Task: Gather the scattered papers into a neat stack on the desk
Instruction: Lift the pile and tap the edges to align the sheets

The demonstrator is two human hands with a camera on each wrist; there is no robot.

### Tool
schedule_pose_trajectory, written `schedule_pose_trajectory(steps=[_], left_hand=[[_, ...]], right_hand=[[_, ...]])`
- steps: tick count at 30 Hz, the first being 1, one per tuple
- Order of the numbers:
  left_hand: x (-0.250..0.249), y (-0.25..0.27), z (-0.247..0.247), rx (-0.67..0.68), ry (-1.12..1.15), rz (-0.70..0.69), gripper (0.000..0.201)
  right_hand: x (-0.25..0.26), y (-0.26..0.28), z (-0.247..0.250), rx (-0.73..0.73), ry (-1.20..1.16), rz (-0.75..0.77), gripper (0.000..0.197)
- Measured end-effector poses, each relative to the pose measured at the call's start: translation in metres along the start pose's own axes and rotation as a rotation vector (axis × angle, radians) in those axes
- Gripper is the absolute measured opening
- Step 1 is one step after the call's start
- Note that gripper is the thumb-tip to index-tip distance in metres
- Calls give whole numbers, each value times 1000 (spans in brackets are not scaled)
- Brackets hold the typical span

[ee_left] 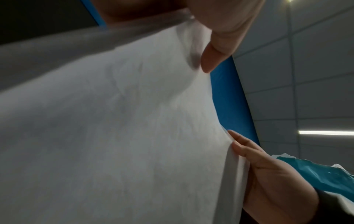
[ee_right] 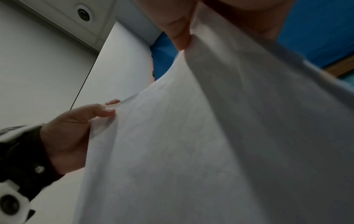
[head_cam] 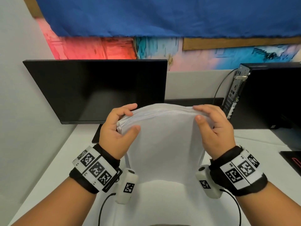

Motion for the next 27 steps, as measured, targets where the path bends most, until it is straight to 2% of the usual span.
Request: schedule_pose_trajectory(steps=[3, 7, 9, 11, 14, 16, 18, 20, 22, 27], left_hand=[[0, -1, -1, 27, -1, 9, 26], [3, -3, -4, 40, 61, 35, 27], [6, -4, -2, 18, 116, 60, 30], [17, -5, 1, -3, 137, 100, 44], [41, -2, -5, 57, 49, 232, 64], [52, 3, -11, 115, -36, 283, 60], [54, 5, -13, 151, -40, 280, 42], [53, 5, -12, 201, -14, 259, 30], [50, 6, -12, 248, 21, 251, 31], [28, 5, -16, 253, 26, 168, 54]], right_hand=[[0, -1, 4, -26, 5, 14, 20], [1, 0, -1, 23, -4, 6, 21], [-4, 0, 6, -32, -45, -36, 18], [-17, 1, 12, -81, -187, -156, 33], [-46, 8, 1, 19, -414, -414, 62], [-59, 17, -10, 92, -514, -558, 58], [-63, 20, -13, 118, -575, -608, 42], [-62, 20, -13, 176, -649, -604, 45], [-57, 17, -12, 233, -675, -566, 54], [-32, 15, -17, 239, -566, -416, 47]])
Point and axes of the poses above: each hand's wrist, its own y-axis away from the middle knuckle, its own z-axis out of the back of the hand, x = y × z, the point moved 9 cm from there along -y, towards the middle knuckle, and after that the axes turned 12 degrees about -y, right-handed, at the moved point
